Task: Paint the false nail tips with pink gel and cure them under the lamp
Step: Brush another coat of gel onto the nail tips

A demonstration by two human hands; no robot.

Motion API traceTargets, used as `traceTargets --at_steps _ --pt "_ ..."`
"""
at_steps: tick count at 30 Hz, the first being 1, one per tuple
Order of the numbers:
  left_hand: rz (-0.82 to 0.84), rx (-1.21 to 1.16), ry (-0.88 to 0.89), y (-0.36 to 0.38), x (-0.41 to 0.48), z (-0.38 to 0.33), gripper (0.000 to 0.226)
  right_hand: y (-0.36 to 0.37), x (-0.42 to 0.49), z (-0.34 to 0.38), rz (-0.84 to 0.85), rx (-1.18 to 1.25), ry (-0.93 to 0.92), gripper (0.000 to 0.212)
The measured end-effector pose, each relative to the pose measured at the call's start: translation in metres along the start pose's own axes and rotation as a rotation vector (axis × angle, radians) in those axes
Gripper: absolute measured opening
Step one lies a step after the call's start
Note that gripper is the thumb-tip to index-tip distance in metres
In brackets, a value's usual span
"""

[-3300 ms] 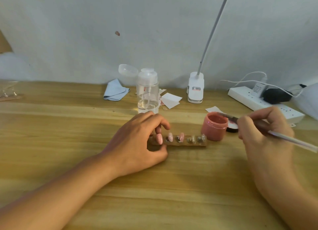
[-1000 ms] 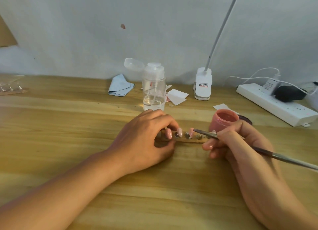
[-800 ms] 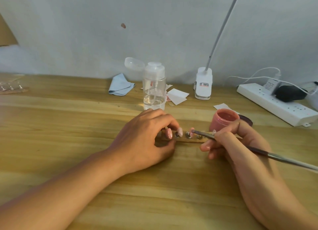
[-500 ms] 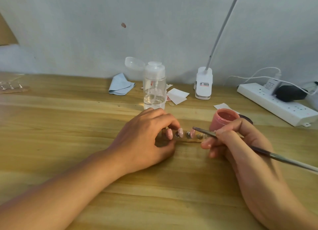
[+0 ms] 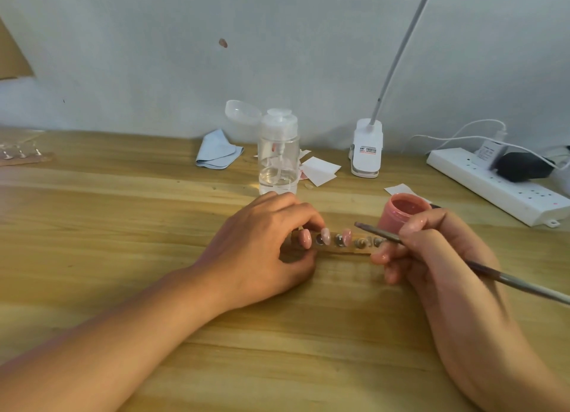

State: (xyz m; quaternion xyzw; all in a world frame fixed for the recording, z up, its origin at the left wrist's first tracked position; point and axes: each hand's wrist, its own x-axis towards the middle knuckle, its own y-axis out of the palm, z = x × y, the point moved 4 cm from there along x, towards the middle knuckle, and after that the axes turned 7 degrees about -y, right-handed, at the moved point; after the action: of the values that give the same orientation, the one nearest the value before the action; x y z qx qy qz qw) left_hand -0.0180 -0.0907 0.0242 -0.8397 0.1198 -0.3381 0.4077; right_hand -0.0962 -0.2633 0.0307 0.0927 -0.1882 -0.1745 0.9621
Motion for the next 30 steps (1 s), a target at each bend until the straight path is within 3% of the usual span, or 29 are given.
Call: traceTargets --at_steps 18,30 --pt "-0.004 -0.006 0.001 -0.0004 -0.0003 -0.0003 0.021 0.0025 0.0003 -0.0057 0.057 -0.096 -0.027 0.019" --pt "0.003 -0.001 -0.006 0.0006 -0.0001 0.0004 0.019 -0.0028 0.0014 -0.0063 0.005 -0.061 -0.001 0.016"
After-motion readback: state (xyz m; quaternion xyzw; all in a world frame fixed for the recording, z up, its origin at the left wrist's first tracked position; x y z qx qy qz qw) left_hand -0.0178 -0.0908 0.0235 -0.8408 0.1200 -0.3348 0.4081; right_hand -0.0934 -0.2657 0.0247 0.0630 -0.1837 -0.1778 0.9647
